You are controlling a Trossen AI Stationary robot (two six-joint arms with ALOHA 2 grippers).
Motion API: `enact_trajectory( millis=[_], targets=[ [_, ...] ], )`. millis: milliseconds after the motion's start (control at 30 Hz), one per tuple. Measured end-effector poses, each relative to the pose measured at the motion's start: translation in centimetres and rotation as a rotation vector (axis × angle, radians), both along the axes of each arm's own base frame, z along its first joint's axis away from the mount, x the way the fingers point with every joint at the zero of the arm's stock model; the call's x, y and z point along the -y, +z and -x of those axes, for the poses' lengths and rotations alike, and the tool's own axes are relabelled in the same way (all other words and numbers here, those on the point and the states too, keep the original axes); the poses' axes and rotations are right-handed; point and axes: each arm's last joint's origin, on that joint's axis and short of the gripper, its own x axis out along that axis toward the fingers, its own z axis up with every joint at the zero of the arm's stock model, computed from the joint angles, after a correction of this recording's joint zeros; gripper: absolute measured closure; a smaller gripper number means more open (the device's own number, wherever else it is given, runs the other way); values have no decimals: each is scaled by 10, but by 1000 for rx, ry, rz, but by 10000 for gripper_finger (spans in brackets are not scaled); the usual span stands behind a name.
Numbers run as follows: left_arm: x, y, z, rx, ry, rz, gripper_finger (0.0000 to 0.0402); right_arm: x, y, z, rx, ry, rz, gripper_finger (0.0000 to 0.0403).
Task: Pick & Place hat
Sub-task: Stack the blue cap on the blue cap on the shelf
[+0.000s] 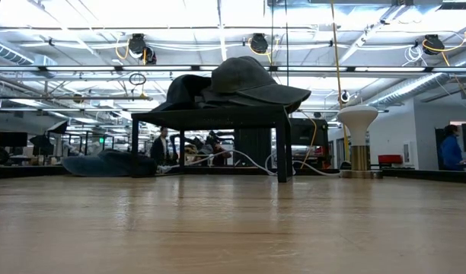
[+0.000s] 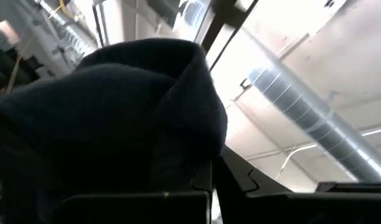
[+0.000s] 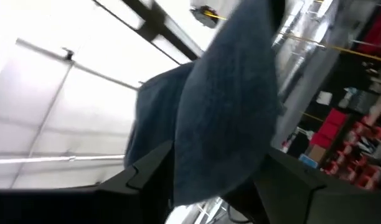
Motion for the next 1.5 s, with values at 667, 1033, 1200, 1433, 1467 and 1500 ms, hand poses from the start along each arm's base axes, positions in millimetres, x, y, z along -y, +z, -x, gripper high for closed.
enact_trajectory(
  millis=[667, 1033, 1200, 1433, 1467, 1500],
  targets=[
    [-16, -8, -3, -207, 178, -284, 252, -7, 25, 82, -163, -50, 114, 398],
    [-24, -43, -12, -673, 199, -560, 142, -11, 25, 124, -270, -4, 121, 399],
    [-21, -58, -15, -816, 164, -669, 106, -13, 22, 131, -303, 36, 91, 399],
    [-1, -57, -16, -745, 55, -890, 103, -11, 21, 135, -316, 37, 52, 399],
    [0, -55, -14, -731, 49, -901, 106, -11, 20, 135, -321, 42, 55, 399],
    [2, -54, -13, -713, 42, -916, 109, -11, 20, 135, -332, 46, 51, 399]
  ],
)
